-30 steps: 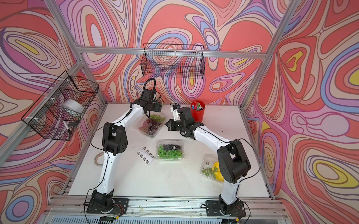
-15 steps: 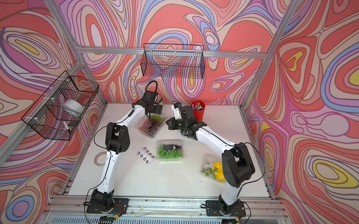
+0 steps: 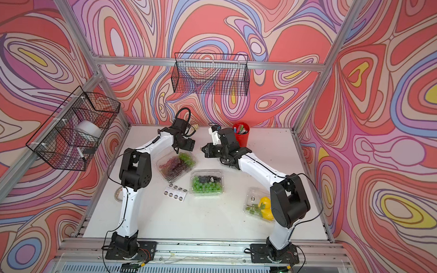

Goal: Label fruit boxes
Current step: Move the fruit box to the center of the board, then stick the label on the fruit box.

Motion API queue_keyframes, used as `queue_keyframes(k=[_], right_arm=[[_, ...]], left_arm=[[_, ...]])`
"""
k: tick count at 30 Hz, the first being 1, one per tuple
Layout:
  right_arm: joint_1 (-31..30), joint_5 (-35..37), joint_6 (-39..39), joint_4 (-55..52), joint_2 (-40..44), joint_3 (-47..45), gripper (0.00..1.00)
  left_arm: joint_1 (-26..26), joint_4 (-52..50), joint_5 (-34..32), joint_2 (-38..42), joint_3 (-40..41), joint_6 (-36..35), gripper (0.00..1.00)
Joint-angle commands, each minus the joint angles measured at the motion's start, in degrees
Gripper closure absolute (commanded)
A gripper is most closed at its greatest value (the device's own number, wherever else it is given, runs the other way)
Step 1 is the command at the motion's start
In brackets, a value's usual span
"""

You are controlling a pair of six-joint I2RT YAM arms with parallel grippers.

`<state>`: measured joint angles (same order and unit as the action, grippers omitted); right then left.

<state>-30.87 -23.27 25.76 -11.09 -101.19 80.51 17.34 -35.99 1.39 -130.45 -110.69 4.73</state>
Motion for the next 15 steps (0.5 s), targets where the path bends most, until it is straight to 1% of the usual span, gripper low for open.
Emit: queue_keyframes(k=[1, 5, 9, 12, 15], right_arm=[[-1.58, -0.90, 0.72, -4.60, -4.27, 5.31, 1.00], [-3.25, -1.17, 2.84, -8.31, -9.06, 11.22, 1.00], [-4.99, -0.83, 5.27, -13.08, -15.01, 18.57, 1.00], [-6.40, 0.40, 6.47, -18.80, -20.26, 26.16, 1.00], [-7.39, 0.38, 7.57, -22.89, -24.62, 32.05, 1.00]], left_arm=[[0.36, -3.28, -0.71, 7.23, 0.13, 0.42, 0.16], [-1.34, -5.35, 1.08, 13.32, 1.79, 3.34, 0.17], [-4.64, -4.48, 6.81, 21.58, 8.64, 7.53, 0.29], [-6.69, -3.44, 9.97, 27.68, 15.32, 10.07, 0.37], [-8.79, -2.73, 14.71, 32.76, 21.85, 12.65, 0.43]])
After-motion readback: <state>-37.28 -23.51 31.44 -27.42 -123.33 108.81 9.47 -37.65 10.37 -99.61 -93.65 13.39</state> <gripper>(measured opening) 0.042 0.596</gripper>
